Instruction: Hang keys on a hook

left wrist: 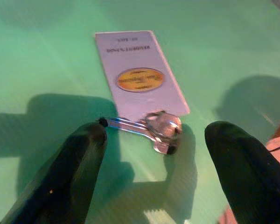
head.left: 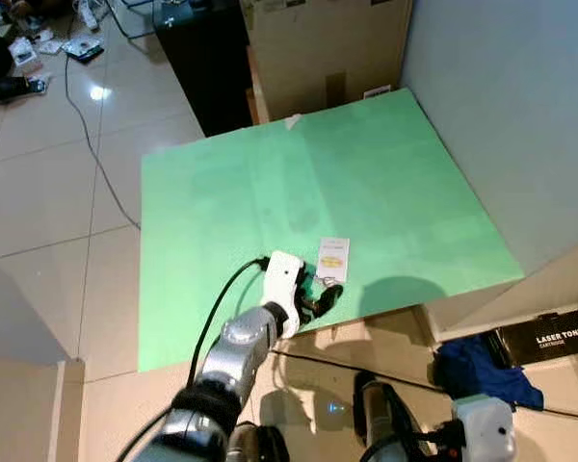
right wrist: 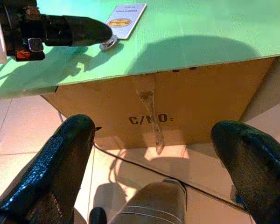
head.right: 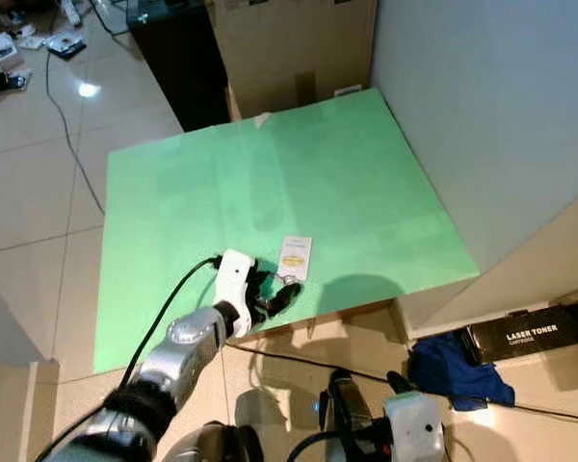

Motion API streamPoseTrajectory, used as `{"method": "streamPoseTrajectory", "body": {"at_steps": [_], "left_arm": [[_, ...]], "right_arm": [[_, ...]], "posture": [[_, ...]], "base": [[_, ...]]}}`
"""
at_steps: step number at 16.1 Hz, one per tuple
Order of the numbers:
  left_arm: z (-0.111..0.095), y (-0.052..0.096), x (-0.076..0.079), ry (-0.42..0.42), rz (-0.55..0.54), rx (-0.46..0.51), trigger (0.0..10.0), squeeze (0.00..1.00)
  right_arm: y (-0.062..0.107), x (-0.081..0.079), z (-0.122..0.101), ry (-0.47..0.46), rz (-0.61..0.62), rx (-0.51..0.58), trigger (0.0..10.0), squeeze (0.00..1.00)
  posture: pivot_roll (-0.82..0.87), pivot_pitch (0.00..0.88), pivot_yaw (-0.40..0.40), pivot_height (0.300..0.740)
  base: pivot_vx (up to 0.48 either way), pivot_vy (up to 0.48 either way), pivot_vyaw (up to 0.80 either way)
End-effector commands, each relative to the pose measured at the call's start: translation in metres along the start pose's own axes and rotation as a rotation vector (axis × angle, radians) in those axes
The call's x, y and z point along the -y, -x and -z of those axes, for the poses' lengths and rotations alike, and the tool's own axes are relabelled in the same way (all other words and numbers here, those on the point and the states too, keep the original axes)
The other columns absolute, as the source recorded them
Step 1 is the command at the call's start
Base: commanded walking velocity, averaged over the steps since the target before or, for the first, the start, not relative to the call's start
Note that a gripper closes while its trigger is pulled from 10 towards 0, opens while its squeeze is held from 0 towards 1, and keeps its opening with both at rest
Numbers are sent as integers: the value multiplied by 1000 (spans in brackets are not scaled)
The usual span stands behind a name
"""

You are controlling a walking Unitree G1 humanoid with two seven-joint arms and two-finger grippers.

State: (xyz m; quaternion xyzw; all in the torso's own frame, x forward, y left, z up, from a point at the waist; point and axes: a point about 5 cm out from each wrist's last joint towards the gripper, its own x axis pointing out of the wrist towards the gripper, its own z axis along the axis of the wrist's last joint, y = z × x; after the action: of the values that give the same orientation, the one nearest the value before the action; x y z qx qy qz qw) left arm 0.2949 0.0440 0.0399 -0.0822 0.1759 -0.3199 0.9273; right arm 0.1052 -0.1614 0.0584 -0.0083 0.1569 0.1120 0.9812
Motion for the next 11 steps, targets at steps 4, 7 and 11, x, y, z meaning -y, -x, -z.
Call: {"method": "streamPoseTrajectory", "body": {"at_steps": [4,7,11], "left_arm": [[0,4,26,-35,61,15,9725,0],[1,9,41,-79,108,20,9647,0],[6,7,36,-124,49,-15,10000,0]], "right_arm": [[1,1,-4,7,-23,-9,10000,1000],[0,0,-1,3,-23,-17,10000,1000],[-1,-1,1,2,-26,-21,10000,1000]], "posture": [[-315,264,140,717],[-313,263,145,717],[-324,254,147,717]], "base": [[0,0,0],[0,0,0],[0,0,0]]}}
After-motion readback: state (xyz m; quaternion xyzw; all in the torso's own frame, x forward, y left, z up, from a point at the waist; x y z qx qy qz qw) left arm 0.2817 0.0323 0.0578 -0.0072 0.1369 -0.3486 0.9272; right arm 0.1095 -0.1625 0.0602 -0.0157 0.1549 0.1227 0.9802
